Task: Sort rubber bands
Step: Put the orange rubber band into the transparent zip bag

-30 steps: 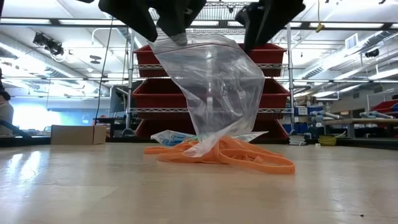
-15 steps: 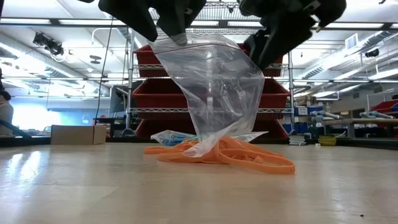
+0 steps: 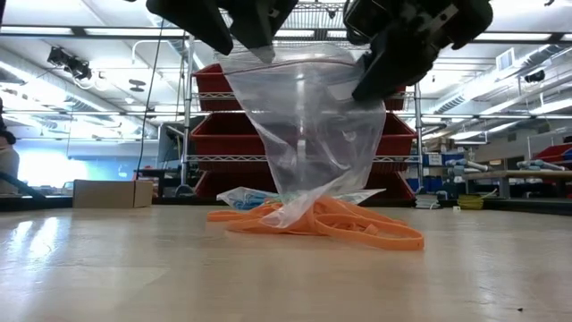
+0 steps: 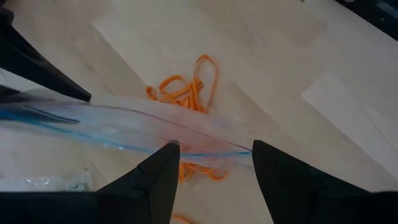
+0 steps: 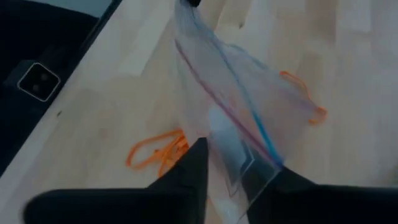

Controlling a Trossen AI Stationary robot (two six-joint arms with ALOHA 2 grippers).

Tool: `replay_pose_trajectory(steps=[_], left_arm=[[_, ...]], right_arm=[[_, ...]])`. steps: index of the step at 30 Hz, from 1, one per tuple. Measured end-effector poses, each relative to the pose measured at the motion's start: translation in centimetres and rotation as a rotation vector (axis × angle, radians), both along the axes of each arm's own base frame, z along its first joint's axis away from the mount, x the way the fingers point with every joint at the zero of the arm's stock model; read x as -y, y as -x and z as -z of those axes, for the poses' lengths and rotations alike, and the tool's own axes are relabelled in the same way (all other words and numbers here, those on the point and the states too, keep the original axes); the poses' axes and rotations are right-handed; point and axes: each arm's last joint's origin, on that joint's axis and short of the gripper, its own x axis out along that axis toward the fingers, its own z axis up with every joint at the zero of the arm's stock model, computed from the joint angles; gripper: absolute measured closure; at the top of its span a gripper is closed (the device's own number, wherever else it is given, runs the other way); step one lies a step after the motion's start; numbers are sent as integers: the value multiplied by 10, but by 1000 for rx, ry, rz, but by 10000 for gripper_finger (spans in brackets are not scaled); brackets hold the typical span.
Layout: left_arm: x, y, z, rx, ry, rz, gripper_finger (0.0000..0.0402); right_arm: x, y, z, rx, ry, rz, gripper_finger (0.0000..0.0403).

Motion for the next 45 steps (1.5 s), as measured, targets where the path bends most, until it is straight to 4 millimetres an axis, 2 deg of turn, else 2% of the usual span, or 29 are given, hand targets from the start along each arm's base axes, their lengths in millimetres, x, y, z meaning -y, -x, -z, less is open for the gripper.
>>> replay_pose_trajectory(steps=[3, 5, 19, 25, 28, 33, 45], left_arm=[[0, 0, 0, 2, 1, 0, 191], [0, 0, 0, 3, 1, 0, 191], [0, -2, -1, 24, 3, -3, 191], [-3, 0, 0, 15, -65, -47, 205], [-2, -2, 7, -7, -69, -46, 218], [3, -4, 32, -103, -69, -20, 226], [6, -2, 39, -134, -87, -37, 226]], right_arm=[[0, 0, 1, 20, -11, -8, 386], [0, -2, -1, 47, -11, -12, 398], [0, -8, -7, 138, -11, -4, 403], [1, -8, -7, 140, -1, 19, 403], [1, -9, -8, 153, -1, 20, 403], [1, -10, -9, 164, 0, 20, 403], [6, -11, -10, 177, -5, 27, 403]])
